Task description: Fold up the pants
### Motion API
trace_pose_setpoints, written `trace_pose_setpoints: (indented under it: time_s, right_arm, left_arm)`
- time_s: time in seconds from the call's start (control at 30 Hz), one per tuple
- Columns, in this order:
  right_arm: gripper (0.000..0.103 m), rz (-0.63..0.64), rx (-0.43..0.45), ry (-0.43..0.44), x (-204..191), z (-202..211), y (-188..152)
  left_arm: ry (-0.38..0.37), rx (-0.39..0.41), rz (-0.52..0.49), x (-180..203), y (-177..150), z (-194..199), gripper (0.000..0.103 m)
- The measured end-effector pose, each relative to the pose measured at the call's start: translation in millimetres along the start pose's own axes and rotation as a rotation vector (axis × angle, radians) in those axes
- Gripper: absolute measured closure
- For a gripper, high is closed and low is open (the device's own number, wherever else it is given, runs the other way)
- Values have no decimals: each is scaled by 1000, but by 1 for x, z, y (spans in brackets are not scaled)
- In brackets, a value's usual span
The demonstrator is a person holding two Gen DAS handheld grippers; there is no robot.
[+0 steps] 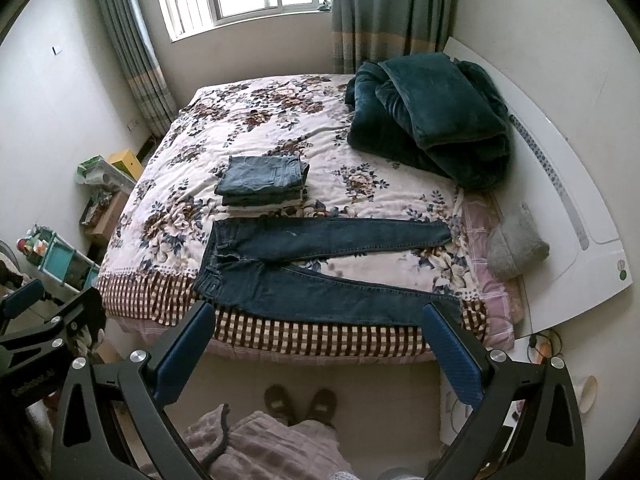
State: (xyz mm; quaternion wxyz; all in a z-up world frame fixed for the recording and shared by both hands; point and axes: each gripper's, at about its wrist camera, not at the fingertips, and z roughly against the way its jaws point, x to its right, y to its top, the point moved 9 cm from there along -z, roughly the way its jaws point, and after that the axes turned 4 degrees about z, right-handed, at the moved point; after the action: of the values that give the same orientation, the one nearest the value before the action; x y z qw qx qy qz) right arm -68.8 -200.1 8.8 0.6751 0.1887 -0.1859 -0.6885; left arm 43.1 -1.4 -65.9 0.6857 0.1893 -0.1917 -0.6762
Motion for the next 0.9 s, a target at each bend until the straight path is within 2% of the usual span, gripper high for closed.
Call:
trace_pose_setpoints:
  time_s: [0.9]
  right_arm:
    - [0, 11, 0, -1, 2, 1, 6]
  left_arm:
    - [3, 19, 16, 11, 14, -2, 0]
